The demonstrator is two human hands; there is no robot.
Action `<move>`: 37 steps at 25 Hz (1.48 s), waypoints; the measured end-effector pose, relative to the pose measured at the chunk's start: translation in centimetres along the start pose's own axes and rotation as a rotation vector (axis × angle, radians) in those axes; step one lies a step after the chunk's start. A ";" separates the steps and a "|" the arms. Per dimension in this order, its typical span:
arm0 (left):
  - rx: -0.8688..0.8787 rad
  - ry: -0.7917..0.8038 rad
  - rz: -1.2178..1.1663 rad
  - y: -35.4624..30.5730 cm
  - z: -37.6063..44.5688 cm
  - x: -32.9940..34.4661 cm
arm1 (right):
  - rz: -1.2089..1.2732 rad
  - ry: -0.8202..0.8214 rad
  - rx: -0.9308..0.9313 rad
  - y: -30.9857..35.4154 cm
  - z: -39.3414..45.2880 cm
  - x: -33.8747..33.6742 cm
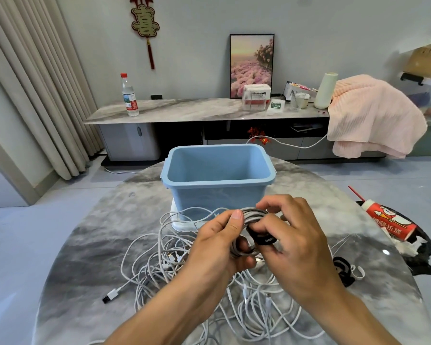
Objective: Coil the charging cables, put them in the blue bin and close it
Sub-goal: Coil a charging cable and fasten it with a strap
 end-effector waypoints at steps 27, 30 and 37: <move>0.223 0.015 0.216 -3.3 -0.1 0.0 | 0.666 0.073 0.388 -3.4 0.5 0.0; 0.303 0.063 0.431 -4.3 -0.4 0.5 | 0.614 0.057 0.364 -3.2 0.5 -0.4; 0.326 0.142 0.445 -5.1 -0.2 0.8 | 0.725 0.050 0.462 -3.8 0.3 -0.2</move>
Point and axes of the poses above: each hand's wrist, its own z-axis towards the middle knuckle, its own x-axis out of the palm, y = z × x, the point moved 10 cm from there along z, towards the middle knuckle, and after that the axes turned 8 degrees about x, right-handed, at the moved point
